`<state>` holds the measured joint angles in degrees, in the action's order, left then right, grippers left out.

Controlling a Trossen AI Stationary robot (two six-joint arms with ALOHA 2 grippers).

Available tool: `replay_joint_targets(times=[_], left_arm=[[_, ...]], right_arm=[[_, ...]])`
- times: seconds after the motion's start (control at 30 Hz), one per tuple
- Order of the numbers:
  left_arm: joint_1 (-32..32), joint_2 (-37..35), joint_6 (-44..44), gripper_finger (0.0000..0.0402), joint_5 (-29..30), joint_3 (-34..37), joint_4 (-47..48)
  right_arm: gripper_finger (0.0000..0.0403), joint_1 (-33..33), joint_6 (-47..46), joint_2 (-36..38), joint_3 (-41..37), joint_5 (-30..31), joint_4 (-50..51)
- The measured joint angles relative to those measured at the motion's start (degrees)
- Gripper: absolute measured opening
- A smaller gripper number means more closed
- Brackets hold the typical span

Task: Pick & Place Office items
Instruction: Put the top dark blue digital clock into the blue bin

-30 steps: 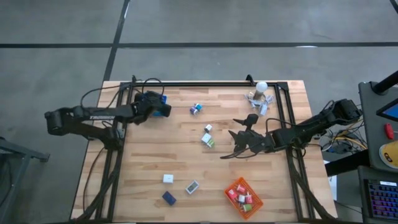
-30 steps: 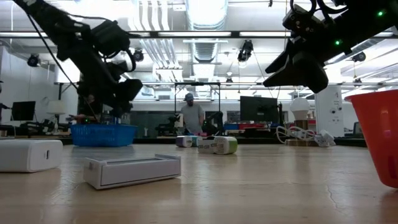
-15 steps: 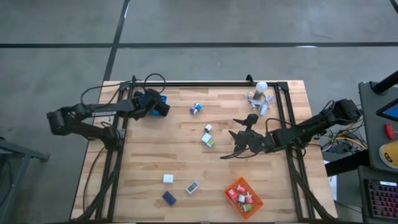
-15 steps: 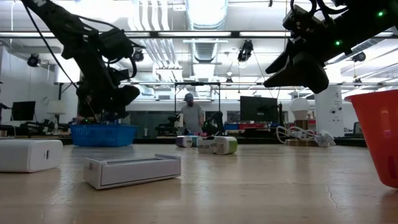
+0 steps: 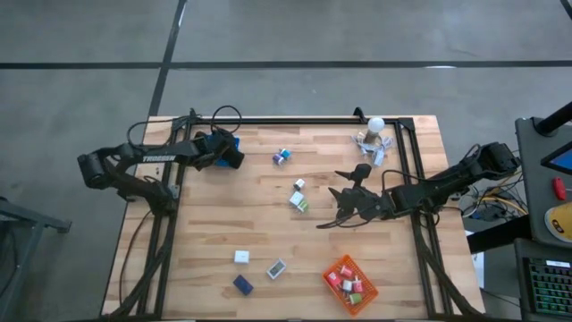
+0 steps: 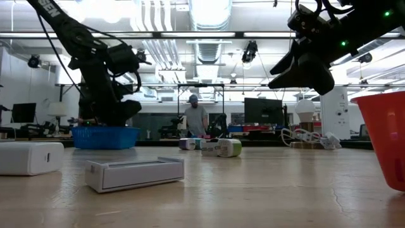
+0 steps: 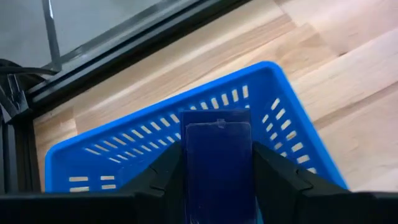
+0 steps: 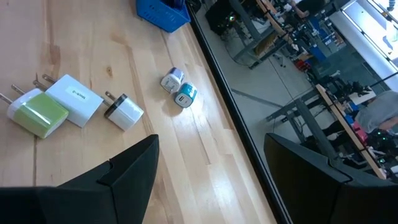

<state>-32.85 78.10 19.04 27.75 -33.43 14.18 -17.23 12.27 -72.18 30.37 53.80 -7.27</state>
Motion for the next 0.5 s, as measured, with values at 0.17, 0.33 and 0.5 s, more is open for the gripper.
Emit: replay_joint_targets(times=[0.17,0.33,0.5], left_arm=[[-0.5,1.9,-0.5,0.0145,-2.6,-0.1,-0.8],[-0.5,2.8,-0.8,0.0145,-5.1,0.0,-0.4],[-0.5,2.9,-1.1,0.0145,-5.7,0.0,-0.4]], right_arm=[[0.0286,0.0,0.1,0.0,0.0,0.0,0.0],[0.0285,0.0,0.1,0.0,0.0,0.0,0.0],[0.0285,0.0,0.1,0.0,0.0,0.0,0.0]])
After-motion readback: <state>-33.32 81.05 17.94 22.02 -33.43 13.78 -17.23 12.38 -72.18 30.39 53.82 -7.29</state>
